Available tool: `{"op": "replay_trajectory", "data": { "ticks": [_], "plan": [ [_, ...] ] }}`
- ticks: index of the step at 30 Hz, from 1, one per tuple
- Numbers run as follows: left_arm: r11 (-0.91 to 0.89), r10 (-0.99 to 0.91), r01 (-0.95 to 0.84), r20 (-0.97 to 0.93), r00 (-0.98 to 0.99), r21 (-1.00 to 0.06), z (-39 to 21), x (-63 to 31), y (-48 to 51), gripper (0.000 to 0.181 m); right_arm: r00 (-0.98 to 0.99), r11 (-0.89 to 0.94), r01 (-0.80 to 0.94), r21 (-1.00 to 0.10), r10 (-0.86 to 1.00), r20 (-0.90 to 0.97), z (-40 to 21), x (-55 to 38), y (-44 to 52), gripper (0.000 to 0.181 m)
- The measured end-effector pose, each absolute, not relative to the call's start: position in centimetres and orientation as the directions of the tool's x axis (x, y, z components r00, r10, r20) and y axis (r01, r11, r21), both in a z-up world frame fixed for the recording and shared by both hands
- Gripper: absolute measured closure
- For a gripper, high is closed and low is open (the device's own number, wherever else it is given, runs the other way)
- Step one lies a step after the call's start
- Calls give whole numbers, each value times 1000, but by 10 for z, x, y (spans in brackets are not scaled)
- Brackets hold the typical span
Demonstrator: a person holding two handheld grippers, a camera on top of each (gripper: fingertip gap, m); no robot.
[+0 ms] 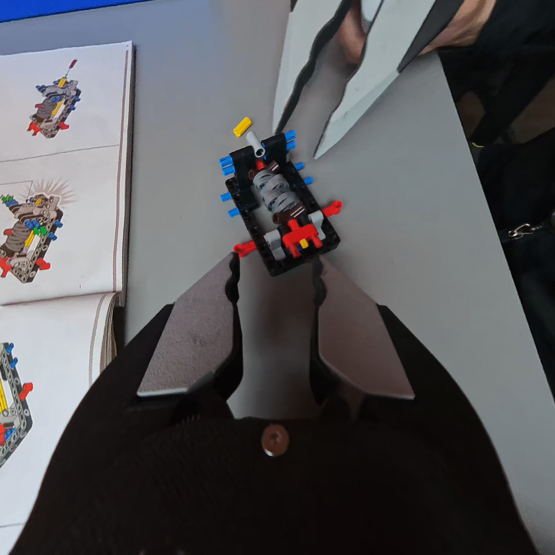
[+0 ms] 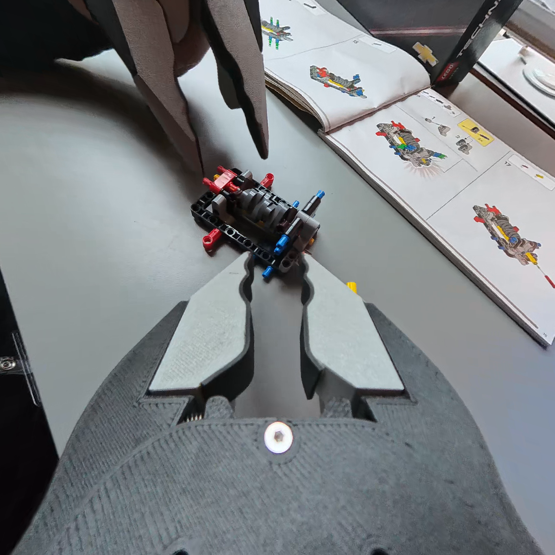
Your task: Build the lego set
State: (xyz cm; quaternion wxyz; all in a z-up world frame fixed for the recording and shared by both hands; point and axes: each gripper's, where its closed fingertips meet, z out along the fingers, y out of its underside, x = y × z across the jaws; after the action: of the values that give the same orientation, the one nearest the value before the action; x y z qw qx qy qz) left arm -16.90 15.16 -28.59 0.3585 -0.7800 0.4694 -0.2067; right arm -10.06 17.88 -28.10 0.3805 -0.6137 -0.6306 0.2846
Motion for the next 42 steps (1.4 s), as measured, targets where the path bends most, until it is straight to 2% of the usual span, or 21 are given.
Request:
{"op": "replay_trajectory", "data": {
  "ticks": [5, 10, 13, 15, 22, 26, 30, 36, 42],
  "plan": [
    [-259, -909, -652, -49, 415, -713, -297, -157, 143, 138, 6, 117, 583, -804, 989, 149, -286, -106, 187, 165],
    [-249, -923, -649, -28, 385, -719, -297, -143, 127, 141, -22, 174, 594, -786, 979, 201, -289, -113, 197, 175],
    [-225, -929, -669, -50, 366, -708, -297, -134, 115, 135, -65, 219, 596, -773, 972, 226, -291, -120, 200, 172],
    [-215, -937, -675, -45, 346, -706, -297, -129, 106, 129, -63, 204, 610, -765, 976, 210, -293, -119, 205, 164],
    [-270, -933, -580, 60, 356, -768, -283, -135, 97, 135, -4, 119, 571, -812, 990, 143, -284, -93, 205, 162],
    [-292, -904, -544, 41, 425, -786, -279, -142, 111, 139, -109, 118, 496, -860, 991, 74, -270, -95, 159, 163],
    [-299, -891, -534, 31, 453, -791, -283, -140, 120, 142, -152, 193, 489, -851, 979, 135, -269, -109, 129, 162],
    [-306, -895, -569, 27, 445, -763, -294, -134, 120, 158, -146, 291, 555, -779, 956, 253, -284, -119, 126, 161],
    [-315, -893, -558, 41, 448, -768, -293, -129, 120, 160, -127, 320, 554, -769, 945, 302, -280, -120, 127, 159]
  ]
}}
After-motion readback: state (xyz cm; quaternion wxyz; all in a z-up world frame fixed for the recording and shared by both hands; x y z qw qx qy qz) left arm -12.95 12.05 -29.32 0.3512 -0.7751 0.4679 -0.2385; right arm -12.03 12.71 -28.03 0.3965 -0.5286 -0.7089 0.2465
